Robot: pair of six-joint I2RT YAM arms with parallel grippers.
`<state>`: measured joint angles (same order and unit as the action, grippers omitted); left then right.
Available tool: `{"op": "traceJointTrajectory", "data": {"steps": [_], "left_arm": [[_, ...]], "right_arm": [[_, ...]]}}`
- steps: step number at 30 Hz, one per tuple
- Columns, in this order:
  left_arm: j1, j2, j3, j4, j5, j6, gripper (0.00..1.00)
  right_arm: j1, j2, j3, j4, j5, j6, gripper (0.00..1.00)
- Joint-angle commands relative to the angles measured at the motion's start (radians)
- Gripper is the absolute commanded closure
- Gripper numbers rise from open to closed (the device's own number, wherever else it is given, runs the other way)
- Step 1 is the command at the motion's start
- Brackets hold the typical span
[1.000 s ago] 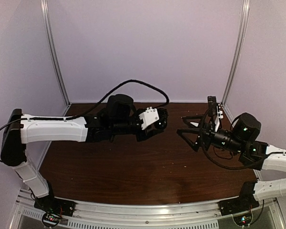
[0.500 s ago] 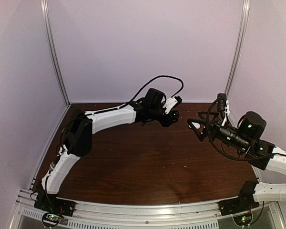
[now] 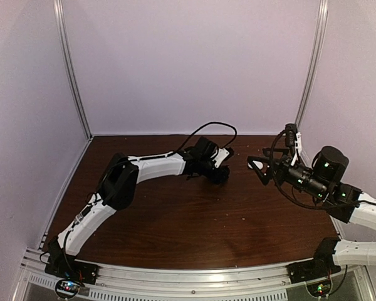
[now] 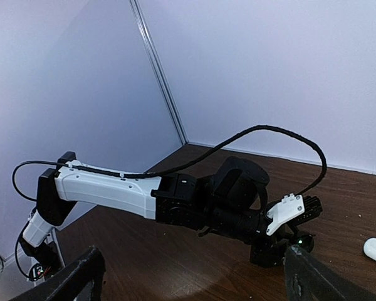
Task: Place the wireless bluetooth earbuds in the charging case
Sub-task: Place the charging case with the earbuds at the center of the board, then reset both arms
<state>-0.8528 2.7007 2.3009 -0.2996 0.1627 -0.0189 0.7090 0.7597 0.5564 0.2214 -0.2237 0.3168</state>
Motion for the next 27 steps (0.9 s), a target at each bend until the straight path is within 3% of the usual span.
{"op": "traceJointTrajectory", "data": {"steps": [1,4,5,11,17,20,23,27], "left_arm": [[0.027,0.001,0.043,0.05,-0.013,-0.012,0.34],[0.033,-0.024,0.041,0.055,-0.012,-0.011,0.06],[0.035,-0.037,0.038,0.059,-0.01,-0.008,0.03],[0.071,-0.166,0.007,0.068,0.017,-0.043,0.02],[0.152,-0.387,-0.142,0.065,0.052,-0.159,0.02],[0.215,-0.528,-0.298,0.077,0.054,-0.228,0.02],[0.291,-0.693,-0.551,0.145,0.065,-0.306,0.02],[0.373,-0.922,-0.848,0.237,-0.013,-0.364,0.02]], "right_arm": [[-0.014,0.013,0.027,-0.033,0.022,-0.018,0.0],[-0.03,0.029,0.053,-0.059,0.024,-0.022,0.0],[-0.036,0.035,0.061,-0.069,0.02,-0.025,0.0],[-0.096,0.071,0.092,-0.062,0.008,-0.014,0.0],[-0.18,0.141,0.135,-0.051,-0.043,0.007,0.0],[-0.254,0.18,0.152,-0.055,-0.096,0.039,0.0],[-0.343,0.207,0.141,-0.018,-0.183,0.086,0.0],[-0.426,0.221,0.111,0.003,-0.218,0.1,0.0]]}}
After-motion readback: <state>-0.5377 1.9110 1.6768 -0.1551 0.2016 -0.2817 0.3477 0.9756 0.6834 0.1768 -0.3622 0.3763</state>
